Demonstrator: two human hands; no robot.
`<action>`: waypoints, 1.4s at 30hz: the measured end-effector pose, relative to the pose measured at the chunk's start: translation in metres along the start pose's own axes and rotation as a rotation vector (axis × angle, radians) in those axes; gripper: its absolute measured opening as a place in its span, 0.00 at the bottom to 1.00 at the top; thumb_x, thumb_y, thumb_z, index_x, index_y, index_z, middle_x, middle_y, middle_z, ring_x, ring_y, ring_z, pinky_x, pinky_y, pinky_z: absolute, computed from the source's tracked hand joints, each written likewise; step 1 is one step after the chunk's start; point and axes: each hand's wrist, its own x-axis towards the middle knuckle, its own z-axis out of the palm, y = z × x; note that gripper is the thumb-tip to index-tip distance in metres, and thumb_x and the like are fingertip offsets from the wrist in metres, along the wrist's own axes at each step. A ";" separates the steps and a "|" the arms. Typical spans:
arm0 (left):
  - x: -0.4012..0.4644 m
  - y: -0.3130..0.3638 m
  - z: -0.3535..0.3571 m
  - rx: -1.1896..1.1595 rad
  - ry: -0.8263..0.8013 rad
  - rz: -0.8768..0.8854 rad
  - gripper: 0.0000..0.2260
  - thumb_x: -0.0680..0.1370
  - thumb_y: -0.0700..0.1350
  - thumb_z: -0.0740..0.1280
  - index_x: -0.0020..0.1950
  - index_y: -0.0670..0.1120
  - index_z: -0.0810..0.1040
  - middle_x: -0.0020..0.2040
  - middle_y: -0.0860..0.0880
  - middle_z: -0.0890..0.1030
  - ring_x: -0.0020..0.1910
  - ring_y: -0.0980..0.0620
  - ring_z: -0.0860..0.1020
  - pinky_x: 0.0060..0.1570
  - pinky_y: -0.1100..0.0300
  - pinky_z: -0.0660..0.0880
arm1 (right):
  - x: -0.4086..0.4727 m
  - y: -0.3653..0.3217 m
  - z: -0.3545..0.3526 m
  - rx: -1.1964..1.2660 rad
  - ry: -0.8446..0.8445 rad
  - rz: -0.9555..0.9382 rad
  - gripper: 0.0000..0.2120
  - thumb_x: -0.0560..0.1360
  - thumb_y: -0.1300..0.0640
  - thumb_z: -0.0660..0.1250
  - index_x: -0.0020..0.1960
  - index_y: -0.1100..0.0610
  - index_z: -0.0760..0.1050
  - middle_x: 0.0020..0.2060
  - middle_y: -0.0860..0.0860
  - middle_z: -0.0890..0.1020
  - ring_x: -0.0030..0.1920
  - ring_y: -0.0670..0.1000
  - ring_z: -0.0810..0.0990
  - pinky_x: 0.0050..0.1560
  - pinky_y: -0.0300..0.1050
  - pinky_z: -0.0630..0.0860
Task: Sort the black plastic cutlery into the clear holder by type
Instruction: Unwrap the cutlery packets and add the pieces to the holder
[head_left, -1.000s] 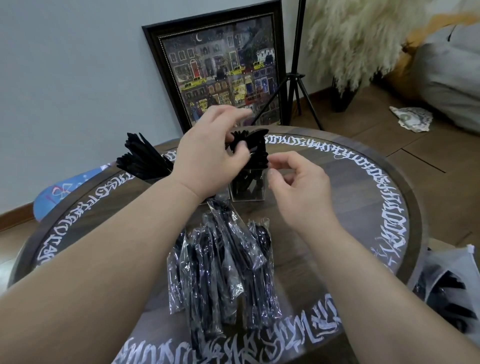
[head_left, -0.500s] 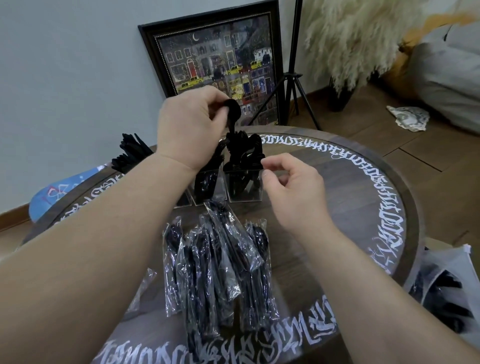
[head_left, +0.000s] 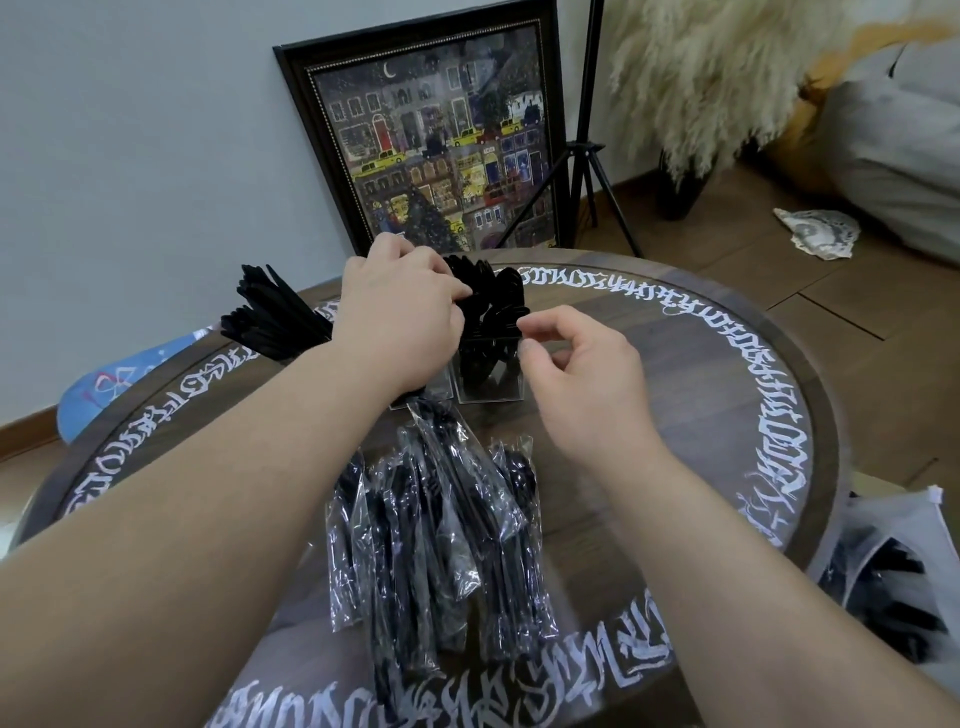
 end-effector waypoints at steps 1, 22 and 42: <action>-0.002 0.000 -0.001 -0.007 0.016 0.004 0.15 0.81 0.49 0.57 0.65 0.57 0.77 0.61 0.55 0.76 0.64 0.46 0.63 0.62 0.48 0.64 | 0.000 -0.001 0.001 0.004 -0.002 -0.002 0.08 0.76 0.57 0.64 0.53 0.49 0.79 0.35 0.42 0.76 0.33 0.43 0.73 0.41 0.38 0.67; -0.153 0.009 0.033 -0.121 -0.264 -0.182 0.29 0.74 0.68 0.59 0.73 0.61 0.62 0.74 0.59 0.63 0.71 0.50 0.55 0.66 0.47 0.59 | -0.053 0.014 0.007 -0.605 -0.420 0.036 0.11 0.73 0.49 0.69 0.52 0.53 0.79 0.45 0.48 0.83 0.48 0.51 0.80 0.50 0.46 0.77; -0.155 0.007 0.046 -0.266 -0.325 -0.175 0.32 0.73 0.67 0.63 0.75 0.60 0.60 0.77 0.56 0.57 0.74 0.47 0.54 0.71 0.40 0.59 | -0.059 -0.001 0.000 -0.422 -0.160 0.024 0.06 0.76 0.57 0.64 0.46 0.50 0.79 0.39 0.44 0.80 0.45 0.48 0.79 0.47 0.41 0.75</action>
